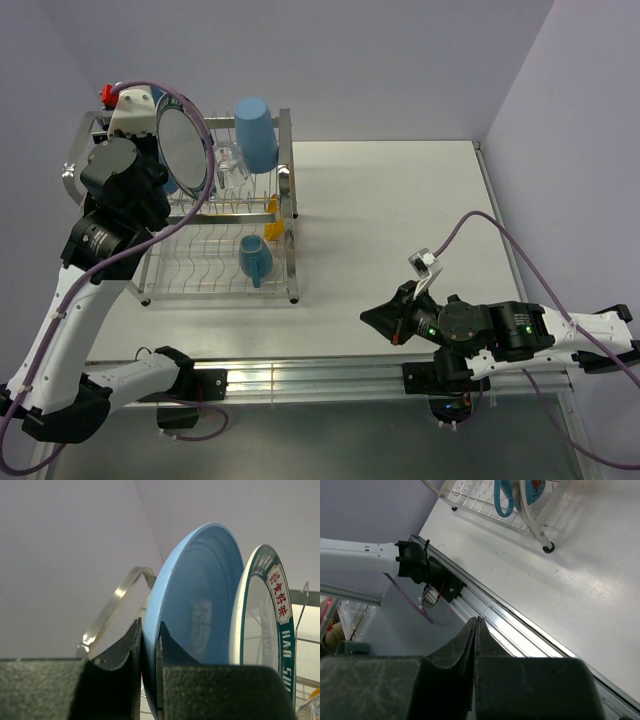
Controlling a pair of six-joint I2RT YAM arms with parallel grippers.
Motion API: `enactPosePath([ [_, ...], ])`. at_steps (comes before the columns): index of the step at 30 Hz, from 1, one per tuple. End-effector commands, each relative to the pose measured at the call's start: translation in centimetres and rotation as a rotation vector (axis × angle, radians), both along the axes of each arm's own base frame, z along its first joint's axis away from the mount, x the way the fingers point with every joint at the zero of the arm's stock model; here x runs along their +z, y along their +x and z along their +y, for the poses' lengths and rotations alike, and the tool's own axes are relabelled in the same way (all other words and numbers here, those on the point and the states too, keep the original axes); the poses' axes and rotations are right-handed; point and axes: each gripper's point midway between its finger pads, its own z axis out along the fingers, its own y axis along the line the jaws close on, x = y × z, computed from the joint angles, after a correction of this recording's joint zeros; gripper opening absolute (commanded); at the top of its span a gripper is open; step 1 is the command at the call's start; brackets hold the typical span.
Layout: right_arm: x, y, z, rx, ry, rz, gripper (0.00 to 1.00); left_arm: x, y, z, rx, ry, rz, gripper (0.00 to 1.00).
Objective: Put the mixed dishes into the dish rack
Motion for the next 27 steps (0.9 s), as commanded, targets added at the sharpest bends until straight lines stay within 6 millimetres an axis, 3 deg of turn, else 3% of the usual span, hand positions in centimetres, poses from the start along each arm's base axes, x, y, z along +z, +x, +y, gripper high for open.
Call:
enactPosePath([
  [1, 0.5, 0.4, -0.1, -0.029, 0.040, 0.006, 0.00, 0.0, -0.3, 0.3, -0.008, -0.091, -0.020, 0.00],
  [11, 0.3, 0.6, -0.3, -0.040, 0.046, 0.006, 0.00, -1.8, -0.4, 0.2, -0.017, -0.132, 0.015, 0.00],
  [17, 0.2, 0.6, -0.1, -0.044, 0.036, 0.002, 0.00, -3.4, 0.3, -0.9, -0.055, -0.142, 0.070, 0.01],
  [22, 0.0, 0.5, 0.0, -0.042, 0.038, 0.008, 0.00, -3.9, 0.1, -1.5, -0.104, -0.172, 0.059, 0.26],
  [27, 0.1, 0.6, -0.3, -0.048, 0.045, 0.007, 0.00, -4.3, -0.4, -1.5, -0.122, -0.186, 0.048, 0.42],
])
